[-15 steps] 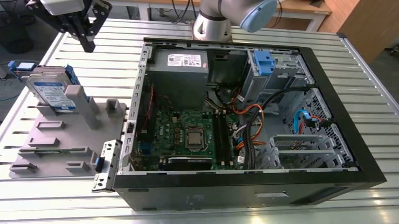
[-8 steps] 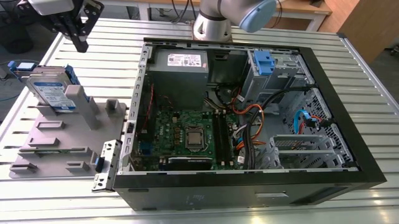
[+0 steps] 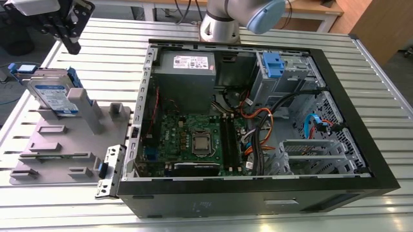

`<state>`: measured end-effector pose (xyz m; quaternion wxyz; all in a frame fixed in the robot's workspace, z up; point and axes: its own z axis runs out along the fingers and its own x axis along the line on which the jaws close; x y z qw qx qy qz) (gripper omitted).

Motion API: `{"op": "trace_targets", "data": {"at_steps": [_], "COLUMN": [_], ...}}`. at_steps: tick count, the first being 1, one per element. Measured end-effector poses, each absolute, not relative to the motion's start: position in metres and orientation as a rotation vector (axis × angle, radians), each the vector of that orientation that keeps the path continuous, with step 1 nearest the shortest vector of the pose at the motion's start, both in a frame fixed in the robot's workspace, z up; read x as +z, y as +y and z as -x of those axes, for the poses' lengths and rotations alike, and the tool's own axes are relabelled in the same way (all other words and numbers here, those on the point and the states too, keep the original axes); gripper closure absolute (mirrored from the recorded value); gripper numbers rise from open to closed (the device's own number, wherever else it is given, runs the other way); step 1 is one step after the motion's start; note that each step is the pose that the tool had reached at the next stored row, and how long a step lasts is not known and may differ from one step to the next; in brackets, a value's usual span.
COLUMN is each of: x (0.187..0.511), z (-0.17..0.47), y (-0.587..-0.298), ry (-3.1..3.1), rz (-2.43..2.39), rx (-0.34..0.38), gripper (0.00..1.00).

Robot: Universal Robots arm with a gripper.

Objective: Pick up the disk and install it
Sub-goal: 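Reach for the disk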

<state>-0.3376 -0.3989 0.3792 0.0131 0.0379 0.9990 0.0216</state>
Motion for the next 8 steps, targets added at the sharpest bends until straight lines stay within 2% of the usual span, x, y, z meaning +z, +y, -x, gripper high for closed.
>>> {"op": "trace_targets", "data": {"at_steps": [8], "x": [0.378], "z": [0.353], "y": [-0.399], "ry": [3.112], "rz": [-0.118], "rx": [0.067], "gripper": [0.89]}}
